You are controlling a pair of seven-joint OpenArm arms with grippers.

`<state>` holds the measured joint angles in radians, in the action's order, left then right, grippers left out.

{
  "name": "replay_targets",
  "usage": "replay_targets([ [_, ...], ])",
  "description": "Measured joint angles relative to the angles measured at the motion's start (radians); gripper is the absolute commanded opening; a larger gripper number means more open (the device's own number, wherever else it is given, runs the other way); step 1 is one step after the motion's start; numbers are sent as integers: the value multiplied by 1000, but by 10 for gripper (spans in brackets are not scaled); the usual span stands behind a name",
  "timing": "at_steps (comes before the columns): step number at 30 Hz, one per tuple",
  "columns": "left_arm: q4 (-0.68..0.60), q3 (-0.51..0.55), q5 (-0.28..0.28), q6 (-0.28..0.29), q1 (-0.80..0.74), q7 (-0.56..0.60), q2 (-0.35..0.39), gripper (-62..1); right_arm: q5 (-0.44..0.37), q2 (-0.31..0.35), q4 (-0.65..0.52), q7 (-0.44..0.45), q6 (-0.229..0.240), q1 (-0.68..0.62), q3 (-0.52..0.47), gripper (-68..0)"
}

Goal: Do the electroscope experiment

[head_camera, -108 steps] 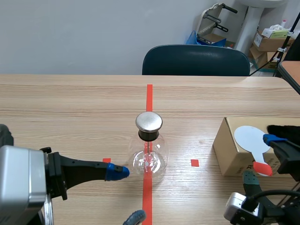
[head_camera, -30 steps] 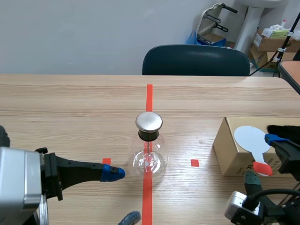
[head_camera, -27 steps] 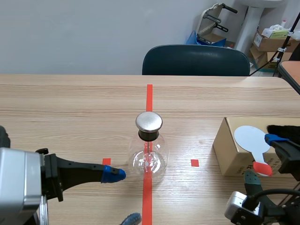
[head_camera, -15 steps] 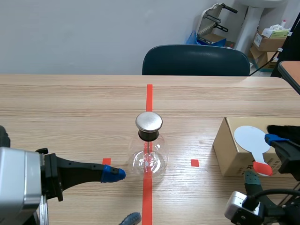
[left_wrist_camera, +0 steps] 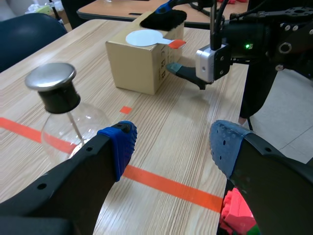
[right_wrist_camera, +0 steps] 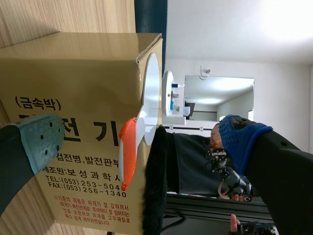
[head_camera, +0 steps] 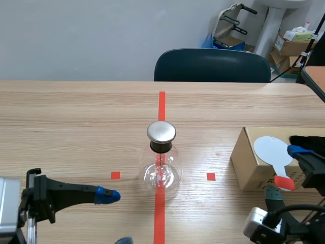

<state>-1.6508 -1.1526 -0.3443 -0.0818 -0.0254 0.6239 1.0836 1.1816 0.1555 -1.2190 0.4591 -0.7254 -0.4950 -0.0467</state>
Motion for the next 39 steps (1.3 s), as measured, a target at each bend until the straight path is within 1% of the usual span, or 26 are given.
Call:
replay_targets([
  [3, 47, 0, -8, 9, 0, 61, 0, -262, -4, 0, -4, 11, 0, -48, 2, 4],
  [4, 63, 0, -9, 20, 0, 86, 0, -262, -26, 2, -9, 15, 0, -80, 3, 4],
  [7, 114, 0, -17, 45, 0, 152, 0, -262, -136, 24, -53, 57, 1, -212, 3, 4],
  [10, 165, 0, -39, 68, 0, 208, 0, -262, -274, 80, -124, 130, 4, -349, 3, 4],
  [12, 195, 0, -38, 90, 0, 233, 0, -262, -399, 127, -178, 174, 4, -418, 6, 4],
  [15, 234, 0, -43, 139, 0, 252, 1, -263, -581, 225, -276, 206, 7, -490, 42, 4],
  [16, 245, 0, -47, 153, 0, 273, 6, -263, -647, 261, -313, 224, 31, -507, 53, 4],
  [17, 253, 0, -61, 169, 0, 295, 14, -263, -702, 295, -352, 228, 67, -521, 61, 4],
  [18, 257, 0, -90, 188, -2, 315, 26, -263, -751, 328, -389, 229, 101, -531, 66, 4],
  [20, 263, 0, -146, 200, -3, 347, 59, -263, -862, 387, -458, 238, 166, -541, 71, 4],
  [23, 265, 0, -217, 235, -3, 357, 108, -262, -1019, 467, -540, 243, 265, -539, 71, 4],
  [25, 265, 0, -238, 242, -3, 356, 125, -262, -1109, 519, -587, 242, 340, -536, 70, 4],
  [28, 264, 11, -279, 248, -32, 354, 127, -262, -1217, 591, -649, 239, 441, -530, 69, 4],
  [29, 264, 24, -278, 248, -51, 354, 127, -262, -1236, 610, -666, 236, 480, -528, 69, 4],
  [31, 264, 57, -277, 248, -93, 353, 125, -262, -1247, 632, -695, 231, 564, -517, 69, 4],
  [33, 264, 104, -278, 248, -134, 353, 119, -262, -1252, 634, -710, 223, 646, -495, 69, 4],
  [34, 264, 131, -286, 254, -153, 349, 118, -262, -1258, 634, -712, 216, 695, -479, 69, 4],
  [36, 264, 189, -324, 266, -189, 333, 119, -262, -1257, 631, -713, 176, 801, -439, 69, 4],
  [39, 264, 289, -341, 275, -245, 314, 113, -262, -1257, 629, -712, 141, 954, -372, 69, 4],
])
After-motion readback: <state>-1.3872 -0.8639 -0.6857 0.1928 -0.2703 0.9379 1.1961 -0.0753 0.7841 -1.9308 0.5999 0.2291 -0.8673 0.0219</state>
